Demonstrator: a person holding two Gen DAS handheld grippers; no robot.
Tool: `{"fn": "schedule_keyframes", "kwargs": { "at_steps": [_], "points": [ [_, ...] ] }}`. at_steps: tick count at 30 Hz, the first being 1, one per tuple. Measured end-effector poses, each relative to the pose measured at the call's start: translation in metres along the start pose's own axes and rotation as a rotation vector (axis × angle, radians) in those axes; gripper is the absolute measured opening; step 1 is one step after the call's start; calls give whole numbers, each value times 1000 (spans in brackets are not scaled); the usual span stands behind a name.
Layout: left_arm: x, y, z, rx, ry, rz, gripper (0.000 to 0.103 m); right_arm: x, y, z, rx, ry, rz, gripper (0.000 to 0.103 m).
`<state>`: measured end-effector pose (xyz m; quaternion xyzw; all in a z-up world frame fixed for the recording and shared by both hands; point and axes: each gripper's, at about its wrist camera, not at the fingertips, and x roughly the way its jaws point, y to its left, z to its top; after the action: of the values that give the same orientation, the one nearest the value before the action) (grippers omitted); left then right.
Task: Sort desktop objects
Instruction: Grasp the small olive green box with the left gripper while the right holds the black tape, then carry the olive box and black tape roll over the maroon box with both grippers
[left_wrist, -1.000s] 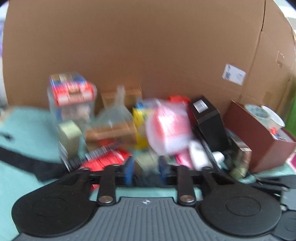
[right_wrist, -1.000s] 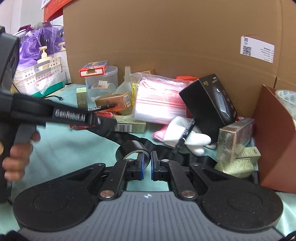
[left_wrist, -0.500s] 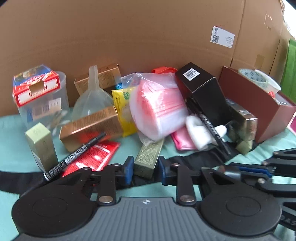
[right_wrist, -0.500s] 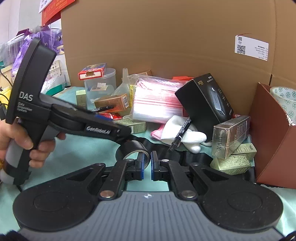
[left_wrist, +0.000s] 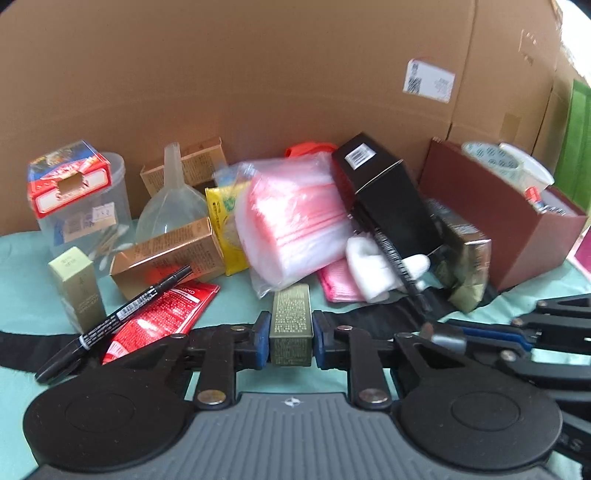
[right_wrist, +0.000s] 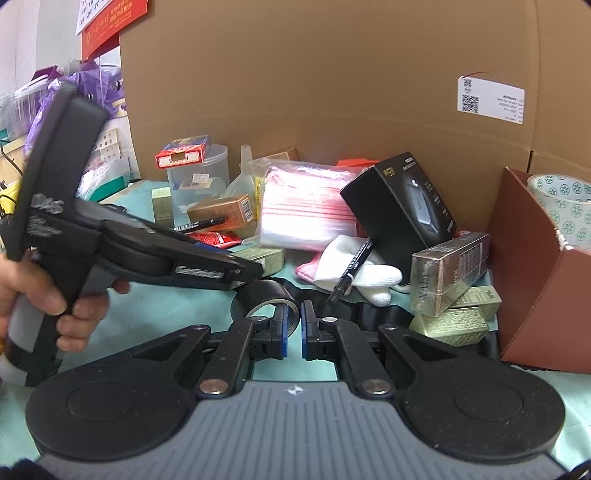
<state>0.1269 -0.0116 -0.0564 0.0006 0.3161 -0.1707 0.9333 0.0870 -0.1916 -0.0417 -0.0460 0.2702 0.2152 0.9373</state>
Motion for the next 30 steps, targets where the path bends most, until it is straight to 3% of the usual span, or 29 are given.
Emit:
{"fn": "schedule_keyframes", "kwargs": {
  "at_steps": [14, 22, 30],
  "points": [
    [-60, -38, 11, -19, -125, -94, 23, -44, -21, 4, 29, -108, -37, 4],
    [-79, -95, 48, 64, -234, -202, 23, -85, -54, 17, 33, -214, -141, 4],
    [-59, -151, 79, 87, -250, -311, 23, -123, -102, 26, 39, -294, -283, 4]
  ]
}}
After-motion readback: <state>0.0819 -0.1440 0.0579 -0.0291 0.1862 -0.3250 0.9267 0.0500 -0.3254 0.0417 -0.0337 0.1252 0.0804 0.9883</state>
